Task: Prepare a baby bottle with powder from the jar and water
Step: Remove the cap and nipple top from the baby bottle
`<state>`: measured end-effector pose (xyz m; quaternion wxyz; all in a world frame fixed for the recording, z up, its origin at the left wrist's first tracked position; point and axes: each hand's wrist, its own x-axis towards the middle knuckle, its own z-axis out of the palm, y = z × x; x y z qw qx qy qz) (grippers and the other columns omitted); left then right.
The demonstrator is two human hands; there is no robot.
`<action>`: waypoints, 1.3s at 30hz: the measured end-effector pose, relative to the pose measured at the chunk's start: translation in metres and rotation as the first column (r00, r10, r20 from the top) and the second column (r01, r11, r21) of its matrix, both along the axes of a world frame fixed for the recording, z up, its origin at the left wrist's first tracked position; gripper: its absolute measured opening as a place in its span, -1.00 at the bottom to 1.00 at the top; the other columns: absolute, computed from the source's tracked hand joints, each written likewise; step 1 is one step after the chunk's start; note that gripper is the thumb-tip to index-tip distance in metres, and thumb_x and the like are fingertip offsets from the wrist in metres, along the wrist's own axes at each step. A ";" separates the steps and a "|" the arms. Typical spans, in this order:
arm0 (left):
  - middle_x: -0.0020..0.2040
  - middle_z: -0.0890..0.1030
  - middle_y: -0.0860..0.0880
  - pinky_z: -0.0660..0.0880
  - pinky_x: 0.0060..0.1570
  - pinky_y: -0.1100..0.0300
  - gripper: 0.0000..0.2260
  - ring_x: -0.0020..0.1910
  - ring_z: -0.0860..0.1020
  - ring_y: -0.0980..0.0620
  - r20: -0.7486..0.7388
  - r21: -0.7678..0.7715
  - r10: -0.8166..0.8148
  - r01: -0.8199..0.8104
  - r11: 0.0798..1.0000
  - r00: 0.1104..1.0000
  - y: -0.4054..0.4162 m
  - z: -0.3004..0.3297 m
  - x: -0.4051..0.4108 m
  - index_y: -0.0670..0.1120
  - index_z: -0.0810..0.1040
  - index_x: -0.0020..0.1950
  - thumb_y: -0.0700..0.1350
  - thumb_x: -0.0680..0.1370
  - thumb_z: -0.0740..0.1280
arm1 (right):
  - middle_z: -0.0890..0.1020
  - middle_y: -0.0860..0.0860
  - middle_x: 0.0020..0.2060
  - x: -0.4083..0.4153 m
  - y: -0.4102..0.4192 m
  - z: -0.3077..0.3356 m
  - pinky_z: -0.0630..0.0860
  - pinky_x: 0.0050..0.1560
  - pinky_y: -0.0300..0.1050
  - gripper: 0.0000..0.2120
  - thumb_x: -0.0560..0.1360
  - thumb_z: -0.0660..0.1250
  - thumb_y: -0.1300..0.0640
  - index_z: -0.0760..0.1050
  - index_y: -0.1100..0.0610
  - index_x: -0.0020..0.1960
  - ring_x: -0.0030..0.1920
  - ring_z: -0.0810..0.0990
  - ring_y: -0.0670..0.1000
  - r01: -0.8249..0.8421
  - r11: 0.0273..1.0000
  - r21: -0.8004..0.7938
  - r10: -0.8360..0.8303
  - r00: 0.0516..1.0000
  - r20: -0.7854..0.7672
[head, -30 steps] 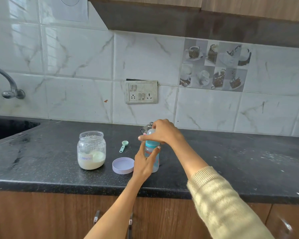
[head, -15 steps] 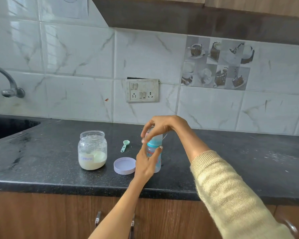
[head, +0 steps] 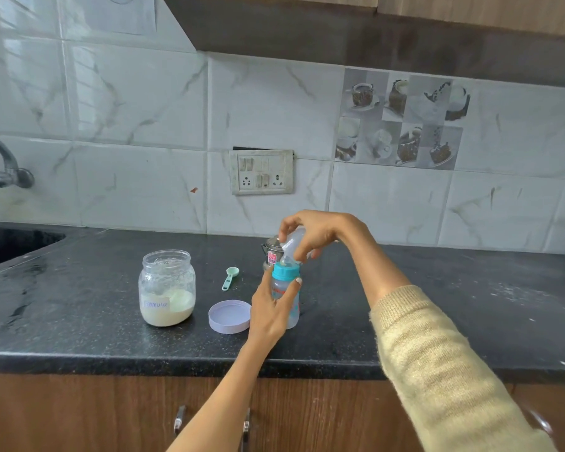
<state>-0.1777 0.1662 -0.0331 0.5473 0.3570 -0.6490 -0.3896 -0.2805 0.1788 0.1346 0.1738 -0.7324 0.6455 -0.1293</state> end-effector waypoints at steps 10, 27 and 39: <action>-0.01 0.58 0.05 0.44 -0.03 0.23 -0.74 -0.06 0.55 0.10 0.007 -0.016 -0.001 0.001 1.000 1.000 0.002 0.000 0.002 0.03 0.43 0.17 0.05 0.52 0.31 | 0.50 -0.05 0.03 -0.072 0.006 -0.079 0.53 0.05 -0.11 -0.46 0.23 0.54 0.33 0.50 -0.01 0.13 0.06 0.50 0.00 0.259 0.957 -0.131 -0.174 0.873 0.456; 0.12 0.56 -0.03 0.43 0.07 0.19 -0.61 0.07 0.53 0.04 0.002 -0.023 -0.019 0.019 1.000 1.000 0.001 0.000 0.001 -0.06 0.38 0.29 0.06 0.52 0.29 | 0.39 0.00 0.40 -0.094 -0.015 -0.140 0.28 0.37 -0.01 -0.44 0.38 0.46 0.33 0.46 0.01 0.32 0.44 0.27 0.04 0.296 0.953 -0.068 -0.248 0.887 0.389; 0.04 0.59 -0.01 0.41 -0.14 0.41 -0.66 -0.08 0.55 0.15 -0.041 -0.018 -0.021 0.020 1.000 0.999 0.003 0.002 0.002 -0.06 0.42 0.23 -0.01 0.50 0.35 | 0.30 0.05 0.46 -0.064 0.004 -0.077 0.20 0.45 0.00 -0.05 0.30 0.53 0.26 0.09 -0.06 0.51 0.49 0.19 0.07 0.114 0.986 -0.119 -0.028 0.826 0.563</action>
